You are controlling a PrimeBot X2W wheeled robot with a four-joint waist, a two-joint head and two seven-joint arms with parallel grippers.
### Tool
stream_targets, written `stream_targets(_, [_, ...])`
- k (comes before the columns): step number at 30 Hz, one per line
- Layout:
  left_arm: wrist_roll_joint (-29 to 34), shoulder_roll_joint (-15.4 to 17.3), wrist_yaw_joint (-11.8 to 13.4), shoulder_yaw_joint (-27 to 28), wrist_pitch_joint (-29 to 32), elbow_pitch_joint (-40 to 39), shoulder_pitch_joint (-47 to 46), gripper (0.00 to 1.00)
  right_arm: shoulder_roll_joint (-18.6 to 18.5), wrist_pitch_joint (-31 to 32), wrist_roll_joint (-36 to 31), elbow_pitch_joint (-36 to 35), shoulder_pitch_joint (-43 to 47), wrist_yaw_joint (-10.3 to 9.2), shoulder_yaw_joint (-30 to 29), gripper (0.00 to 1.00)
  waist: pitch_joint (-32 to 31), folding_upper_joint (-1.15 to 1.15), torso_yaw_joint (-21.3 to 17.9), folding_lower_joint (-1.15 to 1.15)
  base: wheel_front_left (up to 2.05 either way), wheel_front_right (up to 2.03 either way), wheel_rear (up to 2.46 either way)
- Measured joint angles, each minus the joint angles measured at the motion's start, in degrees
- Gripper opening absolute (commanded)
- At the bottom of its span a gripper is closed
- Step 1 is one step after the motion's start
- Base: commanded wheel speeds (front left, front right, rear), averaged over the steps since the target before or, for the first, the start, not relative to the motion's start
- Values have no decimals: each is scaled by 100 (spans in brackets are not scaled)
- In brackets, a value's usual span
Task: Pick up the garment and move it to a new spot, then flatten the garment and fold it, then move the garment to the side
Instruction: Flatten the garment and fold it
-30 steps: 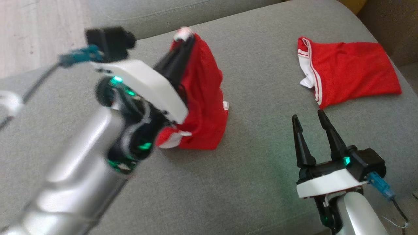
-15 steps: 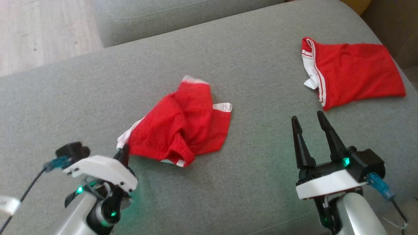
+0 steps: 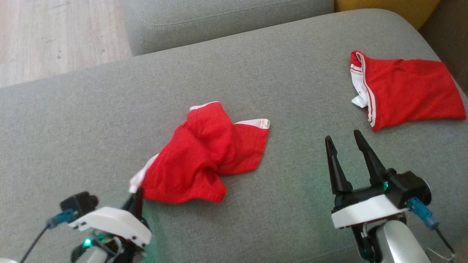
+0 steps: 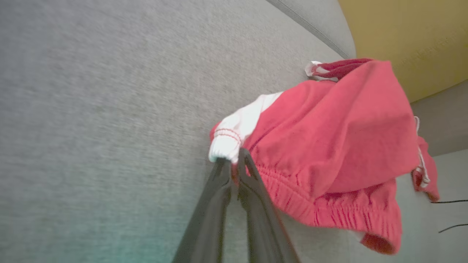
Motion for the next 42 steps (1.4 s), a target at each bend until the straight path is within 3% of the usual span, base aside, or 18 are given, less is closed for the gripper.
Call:
stream_targets(1, [51, 41, 19, 16, -59, 43, -10, 52, 0, 0, -1, 7, 15, 0, 4, 100, 1, 0, 1, 0, 0, 0, 0])
stream_targets(2, [85, 73, 43, 45, -119, 78, -25, 89, 0, 0, -1, 20, 19, 0, 11, 100, 1, 0, -2, 0, 0, 0, 0])
stream_targets(3, [96, 99, 57, 89, -178, 114, -43, 100, 0, 0, -2, 22, 19, 0, 20, 100, -3, 0, -10, 0, 0, 0, 0])
stream_targets(7, [237, 369, 246, 369, -439, 181, -147, 100, 0, 0, -62, 22, 18, 0, 37, 100, 5, 0, -76, 0, 0, 0, 0])
stream_targets(12, [1045, 1009, 713, 359, -635, -57, -318, 100, 0, 0, -102, 11, 19, 0, -16, 100, 64, 0, -162, 0, 0, 0, 0])
stream_targets(15, [1189, 999, 799, 254, -616, -348, -488, 100, 0, 0, -102, -14, 18, 0, -25, 100, 125, 0, -169, 0, 0, 0, 0])
stream_targets(20, [1473, 330, 816, -453, -149, -720, -1462, 100, 0, 0, -102, -52, 13, 0, -29, 100, 329, 0, -156, 0, 0, 0, 0])
stream_targets(25, [1572, -392, 744, -881, 285, 108, -2435, 100, 0, 0, -93, -75, -68, 0, 99, 100, 565, 0, -196, 1, 0, 0, 0])
stream_targets(29, [1749, -434, 738, -975, 378, 909, -2748, 100, 0, 0, -94, -87, -246, 0, 107, 100, 710, 0, -303, 1, 0, 0, 0])
stream_targets(31, [1729, -471, 614, -992, 392, 1104, -2761, 100, 0, 0, -94, -89, -248, 0, 48, 100, 757, 0, -337, 1, 0, 0, 0])
stream_targets(36, [1612, -683, 221, -1160, 441, 1293, -2748, 100, 0, 0, -105, -86, -223, 0, -56, 100, 756, 0, -279, 1, 0, 0, 0])
stream_targets(42, [1639, -842, 42, -1458, 487, 1322, -2743, 100, 0, 0, -153, -85, -224, 0, -36, 100, 712, 0, -242, 0, 0, 0, 0])
